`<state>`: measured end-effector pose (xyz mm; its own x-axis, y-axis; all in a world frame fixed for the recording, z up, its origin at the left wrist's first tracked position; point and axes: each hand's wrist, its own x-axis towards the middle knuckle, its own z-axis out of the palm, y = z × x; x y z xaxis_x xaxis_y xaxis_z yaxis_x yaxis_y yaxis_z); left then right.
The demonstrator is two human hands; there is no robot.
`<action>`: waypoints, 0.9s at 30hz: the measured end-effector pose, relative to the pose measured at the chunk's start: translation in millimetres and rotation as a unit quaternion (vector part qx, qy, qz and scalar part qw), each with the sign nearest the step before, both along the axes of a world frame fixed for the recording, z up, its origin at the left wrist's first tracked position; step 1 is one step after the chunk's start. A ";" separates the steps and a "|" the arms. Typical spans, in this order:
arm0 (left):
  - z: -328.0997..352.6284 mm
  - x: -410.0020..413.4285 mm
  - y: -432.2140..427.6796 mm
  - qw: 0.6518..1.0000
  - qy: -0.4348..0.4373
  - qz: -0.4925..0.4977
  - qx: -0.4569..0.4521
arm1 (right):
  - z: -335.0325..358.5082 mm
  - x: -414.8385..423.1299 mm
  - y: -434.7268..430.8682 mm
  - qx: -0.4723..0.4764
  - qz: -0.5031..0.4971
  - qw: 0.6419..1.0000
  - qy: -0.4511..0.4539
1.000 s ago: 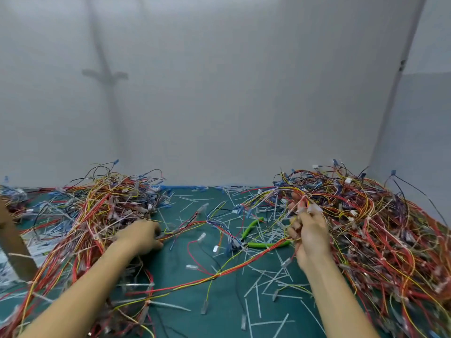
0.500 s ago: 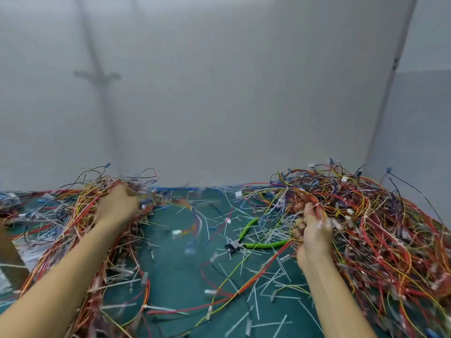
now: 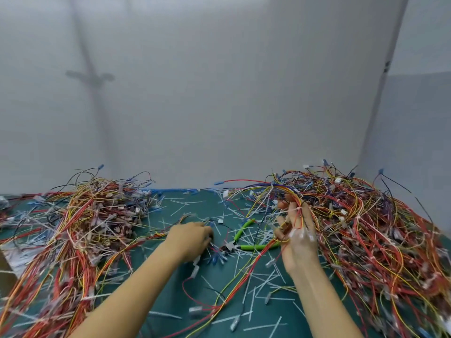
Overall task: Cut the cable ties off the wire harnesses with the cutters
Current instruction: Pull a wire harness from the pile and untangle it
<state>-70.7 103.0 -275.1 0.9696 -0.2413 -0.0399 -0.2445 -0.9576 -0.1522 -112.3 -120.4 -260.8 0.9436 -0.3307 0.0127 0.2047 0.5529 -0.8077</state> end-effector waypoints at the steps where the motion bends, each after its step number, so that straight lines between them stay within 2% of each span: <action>1: -2.0 2.0 5.9 1.000 -0.015 0.017 0.016 | 0.9 -0.3 -2.3 -0.001 -0.005 1.000 -0.006; 4: -6.9 8.3 32.3 0.994 -0.038 0.093 0.051 | 2.3 0.5 -8.3 -0.006 -0.008 0.999 -0.040; 7: -9.9 12.9 67.4 0.985 -0.036 0.164 0.036 | 0.6 1.9 -9.4 -0.022 0.003 0.998 -0.062; 9: -7.1 18.4 87.9 0.980 -0.001 0.196 -0.026 | -0.1 2.7 -8.7 -0.026 0.010 0.998 -0.064; 12: 4.6 24.2 95.5 0.945 0.014 0.224 -0.238 | -0.9 5.9 -7.8 -0.013 0.034 0.997 -0.064; 13: 7.9 24.3 91.9 0.928 -0.012 0.231 -0.293 | -1.1 6.9 -7.2 -0.007 0.048 0.997 -0.065; 14: 12.1 22.7 85.3 0.920 -0.057 0.242 -0.304 | -1.9 7.8 -6.6 -0.003 0.064 0.996 -0.067; 16: 22.5 12.0 64.3 0.926 -0.197 0.237 -0.219 | -3.0 8.3 -3.5 -0.013 0.094 0.993 -0.071; 18: 29.3 -1.1 35.4 0.922 -0.308 0.134 -0.193 | -4.1 7.4 0.7 -0.044 0.103 0.991 -0.068; 19: 34.4 -8.2 18.3 0.922 -0.317 0.073 -0.211 | -4.8 7.1 3.3 -0.065 0.102 0.990 -0.067; 20: 40.5 -14.8 0.6 0.924 -0.299 0.040 -0.235 | -5.5 6.2 5.8 -0.088 0.106 0.988 -0.068; 22: 51.9 -25.7 -34.3 0.919 -0.240 0.032 -0.311 | -5.4 3.2 10.9 -0.140 0.127 0.979 -0.080; 24: 60.8 -28.2 -61.8 0.893 -0.157 0.058 -0.417 | -5.4 0.9 15.2 -0.197 0.142 0.966 -0.093; 25: 66.1 -27.1 -71.8 0.871 -0.092 0.075 -0.476 | -5.2 0.2 17.2 -0.224 0.146 0.958 -0.104; 27: 74.4 -25.6 -83.4 0.794 0.025 0.092 -0.601 | -5.4 -0.3 20.8 -0.274 0.142 0.942 -0.135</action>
